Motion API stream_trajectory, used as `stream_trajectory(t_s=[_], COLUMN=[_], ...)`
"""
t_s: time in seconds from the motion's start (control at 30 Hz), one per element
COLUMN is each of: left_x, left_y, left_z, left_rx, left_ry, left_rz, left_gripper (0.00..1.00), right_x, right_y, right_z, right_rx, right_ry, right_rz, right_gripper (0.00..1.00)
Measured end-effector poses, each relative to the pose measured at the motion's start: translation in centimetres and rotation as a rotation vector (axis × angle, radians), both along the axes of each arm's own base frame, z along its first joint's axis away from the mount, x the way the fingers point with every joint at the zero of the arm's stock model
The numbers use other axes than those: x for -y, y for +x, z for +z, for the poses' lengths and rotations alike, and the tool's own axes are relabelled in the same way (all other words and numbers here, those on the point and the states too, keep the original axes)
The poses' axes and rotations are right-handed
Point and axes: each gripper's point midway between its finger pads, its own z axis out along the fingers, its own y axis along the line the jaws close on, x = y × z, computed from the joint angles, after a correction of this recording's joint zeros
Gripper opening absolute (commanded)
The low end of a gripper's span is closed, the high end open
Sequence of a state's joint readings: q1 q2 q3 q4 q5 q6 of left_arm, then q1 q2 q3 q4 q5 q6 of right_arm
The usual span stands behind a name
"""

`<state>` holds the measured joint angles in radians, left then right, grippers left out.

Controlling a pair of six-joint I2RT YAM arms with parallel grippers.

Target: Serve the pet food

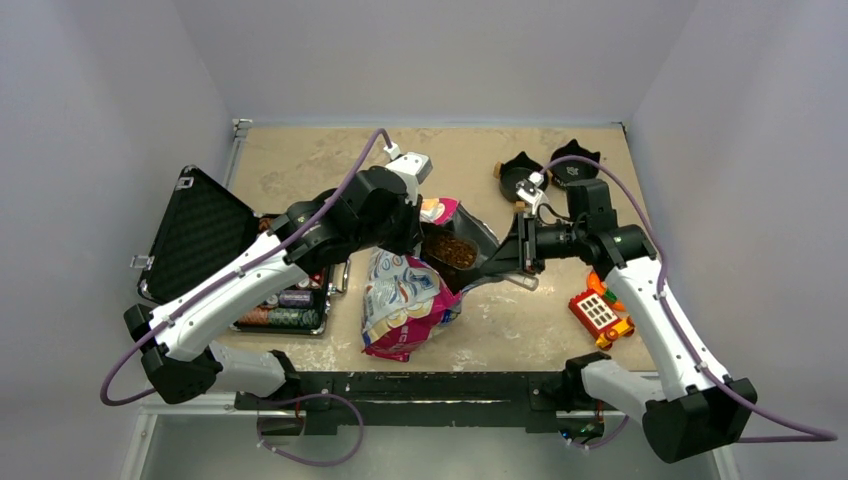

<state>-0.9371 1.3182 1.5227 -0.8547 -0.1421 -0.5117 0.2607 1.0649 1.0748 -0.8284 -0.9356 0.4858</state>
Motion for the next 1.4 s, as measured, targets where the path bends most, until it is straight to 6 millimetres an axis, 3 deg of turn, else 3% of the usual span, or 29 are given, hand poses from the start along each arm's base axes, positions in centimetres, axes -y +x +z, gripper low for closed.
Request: stream_trajectory(t_s=[0.33,0.6,0.93,1.4], left_x=[-1.3,-2.5,-3.1,-6.2], left_y=[0.2,0.2,0.6,1.4], left_z=[0.1,0.3,0.2,0.1], left_rx=[0.03,0.061,0.083,0.122], left_ry=[0.017,0.025,0.055,0.155], left_rz=[0.041,0.064,0.082,0.197], left_gripper=[0.0,0.0,0.0,0.0], right_x=[-0.3,-0.7,-0.5,-0.3], right_y=[-1.2,-1.3,-1.9,-3.3], right_z=[2.4,0.8,2.3,5.8], right_rx=[-0.1,-0.228,-0.192,-0.165], right_ry=[0.241,0.276,0.335,0.386], right_rz=[0.052,0.056,0.046,0.086], right_gripper=[0.0,0.0,0.0,0.0])
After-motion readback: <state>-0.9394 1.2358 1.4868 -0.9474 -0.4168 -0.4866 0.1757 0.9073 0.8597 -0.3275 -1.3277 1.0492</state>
